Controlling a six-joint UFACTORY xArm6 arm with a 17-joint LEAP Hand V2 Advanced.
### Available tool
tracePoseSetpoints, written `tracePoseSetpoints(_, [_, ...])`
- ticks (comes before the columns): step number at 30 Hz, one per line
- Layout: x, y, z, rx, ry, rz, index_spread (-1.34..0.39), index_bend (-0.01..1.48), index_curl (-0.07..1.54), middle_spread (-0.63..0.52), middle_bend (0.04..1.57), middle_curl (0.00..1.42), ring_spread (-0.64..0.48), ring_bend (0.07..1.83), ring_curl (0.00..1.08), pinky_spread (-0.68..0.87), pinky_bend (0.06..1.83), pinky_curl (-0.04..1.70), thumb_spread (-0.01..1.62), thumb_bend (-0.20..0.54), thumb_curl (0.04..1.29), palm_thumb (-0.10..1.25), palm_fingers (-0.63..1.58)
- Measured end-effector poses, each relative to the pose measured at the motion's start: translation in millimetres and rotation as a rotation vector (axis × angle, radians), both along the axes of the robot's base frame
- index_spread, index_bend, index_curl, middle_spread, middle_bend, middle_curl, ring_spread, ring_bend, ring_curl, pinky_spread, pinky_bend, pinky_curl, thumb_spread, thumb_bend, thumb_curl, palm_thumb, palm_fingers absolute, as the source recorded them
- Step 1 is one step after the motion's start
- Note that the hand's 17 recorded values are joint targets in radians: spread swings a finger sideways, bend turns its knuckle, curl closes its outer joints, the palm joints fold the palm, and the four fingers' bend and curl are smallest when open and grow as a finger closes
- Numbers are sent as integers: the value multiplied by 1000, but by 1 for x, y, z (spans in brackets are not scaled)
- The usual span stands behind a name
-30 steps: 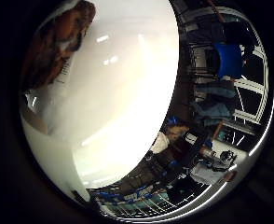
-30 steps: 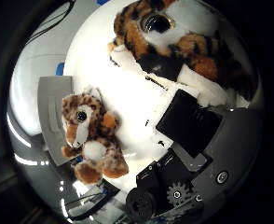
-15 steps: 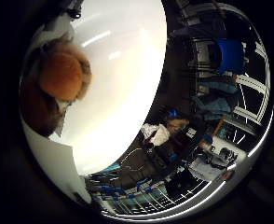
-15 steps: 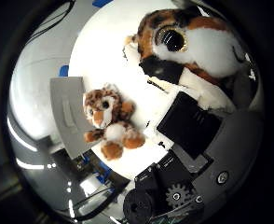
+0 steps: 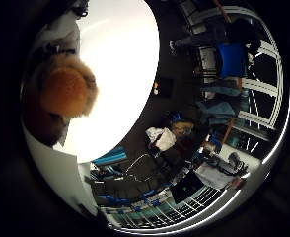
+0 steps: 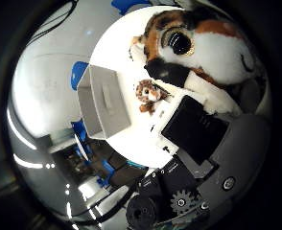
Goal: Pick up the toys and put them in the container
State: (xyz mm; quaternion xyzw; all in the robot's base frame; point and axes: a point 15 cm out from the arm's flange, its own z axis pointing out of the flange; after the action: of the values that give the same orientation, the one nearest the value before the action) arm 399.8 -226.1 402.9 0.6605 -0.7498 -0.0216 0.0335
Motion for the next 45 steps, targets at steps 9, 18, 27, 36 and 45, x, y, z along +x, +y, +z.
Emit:
tracePoseSetpoints(9, [-10,98,74,-40,-75,134,-278,982,953,-205,1195,959,-235,1370,757,-199,1323,860,1225,-10,502,1034,1067])
tracePoseSetpoints(18, [0,212,94,-43,-132,251,-283,962,971,-207,1182,970,-235,1365,762,-205,1295,896,1207,-9,513,1038,1075])
tracePoseSetpoints(27, [7,323,89,-25,-172,367,-282,945,976,-209,1174,976,-233,1362,762,-210,1275,918,1191,-11,523,1043,1083])
tracePoseSetpoints(36, [29,361,63,-6,-167,382,-292,864,942,-218,1119,944,-229,1342,725,-261,1203,877,1260,-29,432,842,1093])
tracePoseSetpoints(45, [36,348,27,-21,-55,365,-425,239,732,-245,728,699,-210,1014,519,-288,893,658,1245,-22,328,664,323])
